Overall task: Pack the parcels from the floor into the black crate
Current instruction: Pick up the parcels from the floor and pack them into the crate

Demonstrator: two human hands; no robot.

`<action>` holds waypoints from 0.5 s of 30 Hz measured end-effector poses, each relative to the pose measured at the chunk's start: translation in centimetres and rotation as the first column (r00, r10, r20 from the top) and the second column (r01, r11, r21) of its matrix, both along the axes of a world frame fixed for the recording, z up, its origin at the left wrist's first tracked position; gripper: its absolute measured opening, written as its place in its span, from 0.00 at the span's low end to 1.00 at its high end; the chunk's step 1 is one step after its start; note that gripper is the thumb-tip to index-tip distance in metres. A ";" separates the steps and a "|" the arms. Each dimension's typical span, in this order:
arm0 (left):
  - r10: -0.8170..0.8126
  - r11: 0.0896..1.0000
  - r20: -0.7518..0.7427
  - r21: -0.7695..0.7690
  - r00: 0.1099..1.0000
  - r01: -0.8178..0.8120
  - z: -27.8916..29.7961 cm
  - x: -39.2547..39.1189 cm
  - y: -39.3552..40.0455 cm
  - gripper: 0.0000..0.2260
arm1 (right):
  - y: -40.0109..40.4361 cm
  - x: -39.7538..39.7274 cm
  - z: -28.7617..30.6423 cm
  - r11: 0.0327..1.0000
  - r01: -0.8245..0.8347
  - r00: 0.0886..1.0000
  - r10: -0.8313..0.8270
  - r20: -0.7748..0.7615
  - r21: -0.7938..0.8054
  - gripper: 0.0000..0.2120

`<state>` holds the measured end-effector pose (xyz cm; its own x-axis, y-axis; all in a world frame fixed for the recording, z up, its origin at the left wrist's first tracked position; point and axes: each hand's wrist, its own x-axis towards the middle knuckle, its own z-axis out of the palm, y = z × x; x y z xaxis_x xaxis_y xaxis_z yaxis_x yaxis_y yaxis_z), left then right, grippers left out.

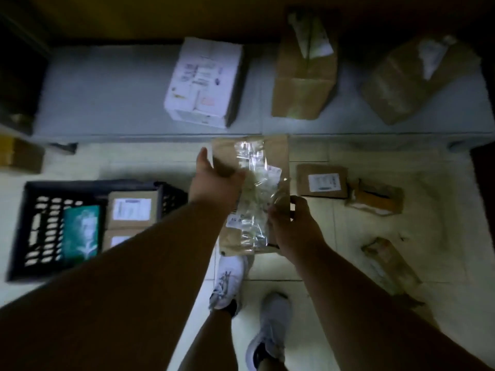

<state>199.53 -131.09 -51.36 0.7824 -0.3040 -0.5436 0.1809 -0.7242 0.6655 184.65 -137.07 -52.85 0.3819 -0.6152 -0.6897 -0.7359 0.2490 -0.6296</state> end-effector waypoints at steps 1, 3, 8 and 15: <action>0.051 0.999 -0.012 0.000 0.999 -0.051 0.3 0.1 2.1 0.26 | 1.5 0.5 0.6 1.000 -0.019 1.000 0.019 0.021 0.021 0.18; 0.185 0.982 -0.057 -0.017 0.981 -0.186 1.1 0.3 6.5 0.16 | 4.5 1.0 1.4 0.995 -0.093 0.995 0.092 0.041 0.023 0.14; 0.419 0.894 -0.236 -0.060 0.877 -0.444 1.5 0.2 17.7 0.18 | 12.0 3.0 1.9 0.890 -0.414 0.908 0.419 -0.014 -0.188 0.15; 0.550 0.816 -0.276 -0.023 0.788 -0.578 -0.8 2.6 31.1 0.16 | 22.9 9.3 0.4 0.826 -0.551 0.834 0.548 -0.063 -0.120 0.11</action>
